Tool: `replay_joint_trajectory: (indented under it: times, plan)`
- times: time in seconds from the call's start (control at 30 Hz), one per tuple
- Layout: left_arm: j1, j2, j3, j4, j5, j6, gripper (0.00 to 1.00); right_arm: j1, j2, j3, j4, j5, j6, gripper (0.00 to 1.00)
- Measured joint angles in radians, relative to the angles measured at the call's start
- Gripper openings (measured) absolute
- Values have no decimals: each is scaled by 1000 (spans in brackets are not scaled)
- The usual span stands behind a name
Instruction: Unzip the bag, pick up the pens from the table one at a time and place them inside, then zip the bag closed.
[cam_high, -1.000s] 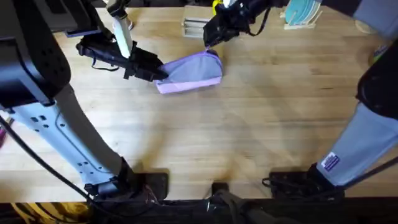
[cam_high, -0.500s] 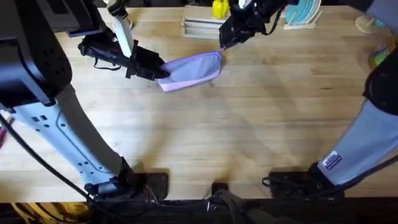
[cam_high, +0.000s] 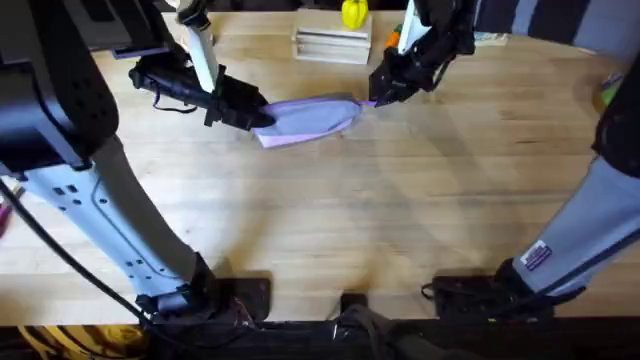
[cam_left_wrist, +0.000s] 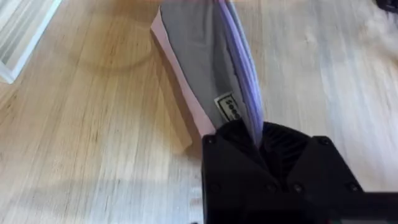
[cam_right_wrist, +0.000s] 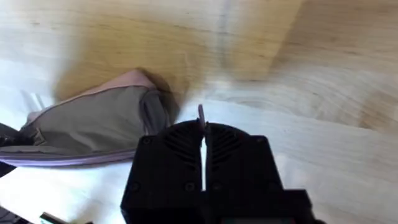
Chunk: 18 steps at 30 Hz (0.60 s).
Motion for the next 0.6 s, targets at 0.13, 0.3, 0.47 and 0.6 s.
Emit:
replay_joint_trajectory:
  times: [0.13,0.3,0.47,0.6]
  plan:
    - [6,0,0,1,-8,0,42,-11,-41,38,-36,73,-8,216]
    - [31,0,0,0,-16,0,42,-65,-121,117,-83,169,-16,865]
    - [31,0,0,0,-19,0,42,-60,-282,164,-131,199,-28,994]
    - [32,0,0,-6,-34,2,338,-60,-344,164,-171,205,-47,994]
